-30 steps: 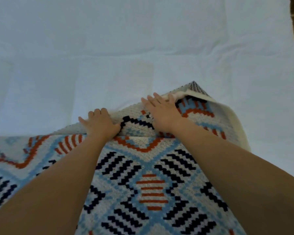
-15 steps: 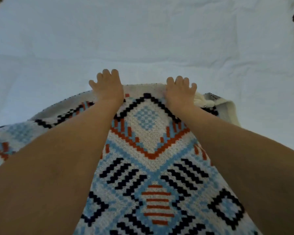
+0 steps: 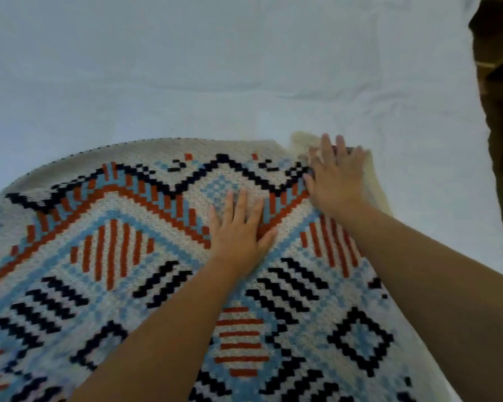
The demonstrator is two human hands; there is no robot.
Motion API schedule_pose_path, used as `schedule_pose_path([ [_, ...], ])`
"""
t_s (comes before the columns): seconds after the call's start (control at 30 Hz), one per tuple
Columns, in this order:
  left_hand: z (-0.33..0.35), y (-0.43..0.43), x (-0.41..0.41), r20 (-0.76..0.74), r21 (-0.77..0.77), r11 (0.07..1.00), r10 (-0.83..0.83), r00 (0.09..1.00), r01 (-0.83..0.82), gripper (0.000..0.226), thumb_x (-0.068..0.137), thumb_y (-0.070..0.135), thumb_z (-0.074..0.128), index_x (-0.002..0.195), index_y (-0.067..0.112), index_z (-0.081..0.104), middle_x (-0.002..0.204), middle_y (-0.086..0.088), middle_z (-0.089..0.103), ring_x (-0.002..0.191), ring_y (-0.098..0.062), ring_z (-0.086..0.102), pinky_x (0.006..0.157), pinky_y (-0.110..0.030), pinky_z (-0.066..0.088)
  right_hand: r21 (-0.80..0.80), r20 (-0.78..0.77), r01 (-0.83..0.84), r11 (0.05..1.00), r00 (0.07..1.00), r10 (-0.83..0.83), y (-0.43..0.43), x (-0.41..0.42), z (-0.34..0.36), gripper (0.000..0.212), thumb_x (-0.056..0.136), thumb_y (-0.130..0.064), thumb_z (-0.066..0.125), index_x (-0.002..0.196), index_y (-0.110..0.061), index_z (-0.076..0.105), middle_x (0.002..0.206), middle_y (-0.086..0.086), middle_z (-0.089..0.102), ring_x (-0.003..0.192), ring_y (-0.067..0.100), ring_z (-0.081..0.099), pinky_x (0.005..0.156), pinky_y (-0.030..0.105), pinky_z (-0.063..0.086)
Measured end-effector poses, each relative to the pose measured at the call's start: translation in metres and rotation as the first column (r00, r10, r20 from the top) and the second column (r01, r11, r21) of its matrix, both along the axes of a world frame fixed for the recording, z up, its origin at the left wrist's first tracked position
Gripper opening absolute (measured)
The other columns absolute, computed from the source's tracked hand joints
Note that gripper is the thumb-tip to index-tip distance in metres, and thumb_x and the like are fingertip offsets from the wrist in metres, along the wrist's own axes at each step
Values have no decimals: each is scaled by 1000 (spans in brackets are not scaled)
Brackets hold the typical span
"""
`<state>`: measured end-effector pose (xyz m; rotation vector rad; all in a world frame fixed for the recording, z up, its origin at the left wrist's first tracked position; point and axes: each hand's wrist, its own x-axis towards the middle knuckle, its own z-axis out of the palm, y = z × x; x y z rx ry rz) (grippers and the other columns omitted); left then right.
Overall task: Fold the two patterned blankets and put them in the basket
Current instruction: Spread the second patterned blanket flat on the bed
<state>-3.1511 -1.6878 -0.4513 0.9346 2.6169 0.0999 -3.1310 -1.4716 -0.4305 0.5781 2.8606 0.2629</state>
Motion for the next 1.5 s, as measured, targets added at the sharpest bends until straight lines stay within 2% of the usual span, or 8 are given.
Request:
schedule_pose_path([
  [0.13,-22,10,13,-5,-21,997,68,998,-68,91,66,86,-4,133,34,-38,142,-6,-40,130,-27,-37,100,-54,-26,51,-184,270,961,949,-257,50,-14,13,77,89,-5,40,147,-29,-5,157,16,-9,142,42,-9,108,66,-3],
  [0.27,-30,9,13,-56,-30,996,80,995,-82,95,61,90,-3,126,35,-46,143,-7,-39,137,-30,-31,102,-55,-23,-133,-360,218,967,898,-252,15,0,11,72,92,-16,43,148,-27,-1,157,15,1,143,39,-1,110,61,1],
  [0.4,-24,10,32,-68,-28,990,139,988,-142,85,74,79,-2,132,28,-38,153,-11,-27,141,-32,-23,104,-50,-22,-351,-224,59,935,964,-144,-48,68,-16,61,97,-36,33,149,-22,5,158,13,4,145,32,-1,114,51,0],
  [0.8,-7,-58,204,136,12,999,40,990,-42,70,85,67,3,126,36,-44,138,-2,-43,127,-21,-41,106,-41,-24,-437,-13,289,852,945,-327,-134,247,-29,64,96,-49,18,148,-20,-3,158,6,-6,145,21,-11,112,37,-16],
  [0.97,2,-80,254,158,-64,987,-137,978,148,76,85,71,9,125,35,-46,135,-3,-47,130,-26,-38,108,-49,-21,-425,99,368,827,927,-362,-177,341,-18,69,92,-60,23,146,-30,-6,158,6,-7,145,24,-11,114,42,-13],
  [1.13,13,-111,302,177,-73,854,-498,849,516,77,87,69,19,146,31,-12,155,-4,-21,143,-29,-20,109,-54,-18,-314,154,540,781,840,-520,-210,420,-5,90,73,-80,8,148,-29,8,158,7,4,145,31,4,112,59,0],
  [1.33,21,-163,364,269,-144,676,-676,686,723,103,74,82,30,145,25,-18,153,-1,-26,141,-29,-23,102,-57,-26,-223,246,821,526,570,-784,-210,502,9,95,74,-81,31,145,-35,-12,157,12,-10,143,34,-7,110,60,5],
  [1.5,26,-160,401,223,-242,760,-561,797,603,69,97,48,26,147,22,-14,157,-5,-18,143,-29,-17,111,-58,-8,-454,205,824,339,467,-860,-201,524,27,70,92,-36,48,147,-21,7,131,20,44,112,37,50,82,43,44],
])
